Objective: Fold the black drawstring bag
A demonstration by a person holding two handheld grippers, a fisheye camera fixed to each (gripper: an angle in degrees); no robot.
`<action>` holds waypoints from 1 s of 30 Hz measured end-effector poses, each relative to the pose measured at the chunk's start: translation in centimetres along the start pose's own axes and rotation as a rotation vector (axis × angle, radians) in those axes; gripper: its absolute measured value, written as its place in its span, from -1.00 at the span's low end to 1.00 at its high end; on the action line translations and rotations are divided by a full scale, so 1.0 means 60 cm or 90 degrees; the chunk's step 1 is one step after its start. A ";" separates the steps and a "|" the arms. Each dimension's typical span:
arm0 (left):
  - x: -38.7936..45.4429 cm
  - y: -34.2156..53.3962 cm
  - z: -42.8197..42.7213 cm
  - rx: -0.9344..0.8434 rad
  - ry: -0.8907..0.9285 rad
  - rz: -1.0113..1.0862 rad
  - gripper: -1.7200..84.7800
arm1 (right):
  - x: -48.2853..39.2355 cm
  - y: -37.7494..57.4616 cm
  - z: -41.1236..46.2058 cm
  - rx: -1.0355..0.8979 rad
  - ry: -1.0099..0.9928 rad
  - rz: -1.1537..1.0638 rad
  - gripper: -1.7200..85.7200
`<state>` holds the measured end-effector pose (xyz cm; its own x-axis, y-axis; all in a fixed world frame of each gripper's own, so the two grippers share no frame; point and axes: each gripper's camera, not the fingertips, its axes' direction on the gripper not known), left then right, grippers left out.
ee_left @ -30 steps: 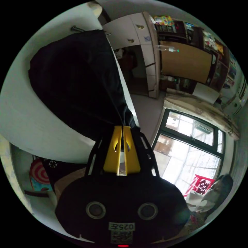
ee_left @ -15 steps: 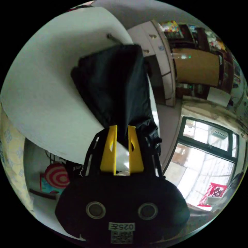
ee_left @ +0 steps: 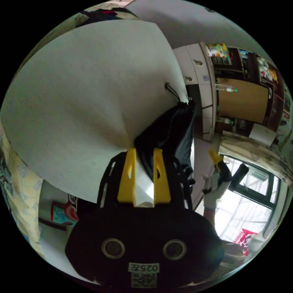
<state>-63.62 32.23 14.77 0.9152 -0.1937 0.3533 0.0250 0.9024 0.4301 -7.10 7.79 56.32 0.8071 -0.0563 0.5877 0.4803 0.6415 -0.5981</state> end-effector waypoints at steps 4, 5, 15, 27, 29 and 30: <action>0.008 -0.003 0.002 -0.050 -0.062 0.041 -0.96 | -0.051 -0.151 0.077 -0.107 0.065 -0.041 -0.70; 0.006 -0.002 0.003 -0.060 -0.068 0.053 -0.96 | -0.067 -0.186 0.105 -0.152 0.087 -0.064 -0.70; -0.044 -0.017 0.027 -0.154 0.048 0.105 -0.90 | -0.212 -0.202 0.212 -0.297 0.290 -0.373 -0.80; -0.086 0.065 -0.056 -0.057 -0.156 0.112 -0.98 | -0.329 -0.289 0.271 -0.339 0.253 -0.382 -0.97; -0.123 0.084 -0.121 0.012 -0.156 0.084 -0.99 | -0.384 -0.311 0.297 -0.320 0.252 -0.433 -0.97; -0.139 0.099 -0.167 0.059 -0.149 0.079 -0.99 | -0.413 -0.329 0.304 -0.294 0.234 -0.446 -0.97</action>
<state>-67.06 43.06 6.05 0.7912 -0.1776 0.5851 -0.1277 0.8877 0.4422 -42.82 10.47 63.49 0.3001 -0.6084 0.7347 0.9269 0.0040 -0.3752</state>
